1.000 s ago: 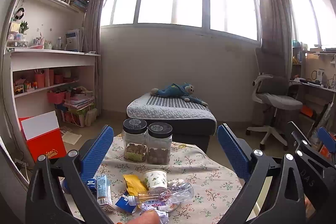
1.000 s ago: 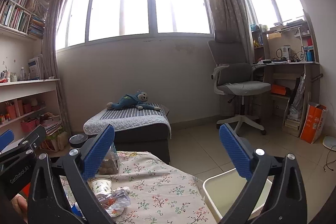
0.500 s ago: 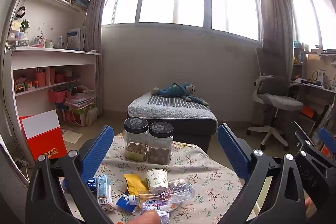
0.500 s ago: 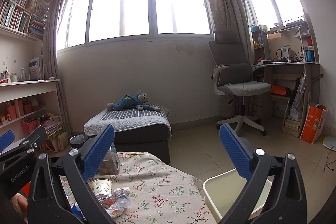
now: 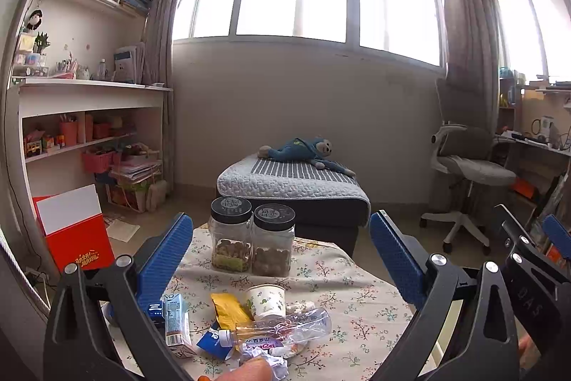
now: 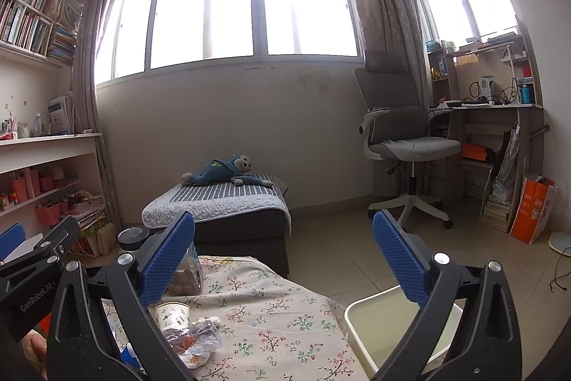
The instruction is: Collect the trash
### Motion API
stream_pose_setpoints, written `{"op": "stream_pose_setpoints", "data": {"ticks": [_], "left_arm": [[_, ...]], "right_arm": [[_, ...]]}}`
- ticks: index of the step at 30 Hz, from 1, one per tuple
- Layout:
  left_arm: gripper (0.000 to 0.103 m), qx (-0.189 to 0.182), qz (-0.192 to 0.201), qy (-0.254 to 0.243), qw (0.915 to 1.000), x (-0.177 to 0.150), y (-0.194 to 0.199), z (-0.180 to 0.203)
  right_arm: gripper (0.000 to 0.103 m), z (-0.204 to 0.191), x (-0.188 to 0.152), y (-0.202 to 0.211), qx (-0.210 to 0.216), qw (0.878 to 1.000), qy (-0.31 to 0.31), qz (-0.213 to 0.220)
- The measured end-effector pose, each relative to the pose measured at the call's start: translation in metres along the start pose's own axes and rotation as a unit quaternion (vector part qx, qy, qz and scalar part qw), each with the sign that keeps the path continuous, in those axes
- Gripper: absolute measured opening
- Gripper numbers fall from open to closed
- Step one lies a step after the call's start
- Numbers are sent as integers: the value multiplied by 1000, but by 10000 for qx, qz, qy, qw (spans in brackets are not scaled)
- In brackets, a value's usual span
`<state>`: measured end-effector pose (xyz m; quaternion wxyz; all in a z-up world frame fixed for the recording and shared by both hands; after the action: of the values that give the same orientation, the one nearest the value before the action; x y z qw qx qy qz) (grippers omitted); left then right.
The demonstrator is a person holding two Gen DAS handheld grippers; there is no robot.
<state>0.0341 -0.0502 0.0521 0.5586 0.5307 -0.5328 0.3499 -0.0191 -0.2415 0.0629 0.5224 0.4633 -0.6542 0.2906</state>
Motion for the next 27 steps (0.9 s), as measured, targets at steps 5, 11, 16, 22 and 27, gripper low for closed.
{"op": "stream_pose_setpoints", "data": {"ticks": [5, 11, 16, 22, 27], "left_arm": [[96, -3, -46, 6, 10000, -1, -2, -1], [96, 43, -181, 33, 9998, -1, -8, -5], [96, 83, -630, -44, 9980, -8, -26, -11], [96, 206, -2007, -20, 9794, -40, -72, -39], [96, 22, -3487, 573, 9355, -84, -121, -76]], "right_arm": [[96, -1, -2, 0, -10, 10000, -11, -16], [96, -2, -9, -6, -47, 9997, 128, -186], [96, -4, -17, -18, 12, 9979, 199, -618], [96, -5, -36, -42, 63, 9832, -91, -1822], [96, -6, -68, -70, 261, 9572, -364, -2860]]}}
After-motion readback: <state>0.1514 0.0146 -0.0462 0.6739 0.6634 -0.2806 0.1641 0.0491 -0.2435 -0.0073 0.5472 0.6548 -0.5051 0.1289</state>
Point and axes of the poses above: each gripper's, at about its wrist camera, not at the fingertips, and y roughly against the way its jaws point, z to its right, x to its top, the point moved 1 cm from there along -y, roughly the way its jaws point, and after that the axes turned 12 degrees about -y, right-handed, at the moved point
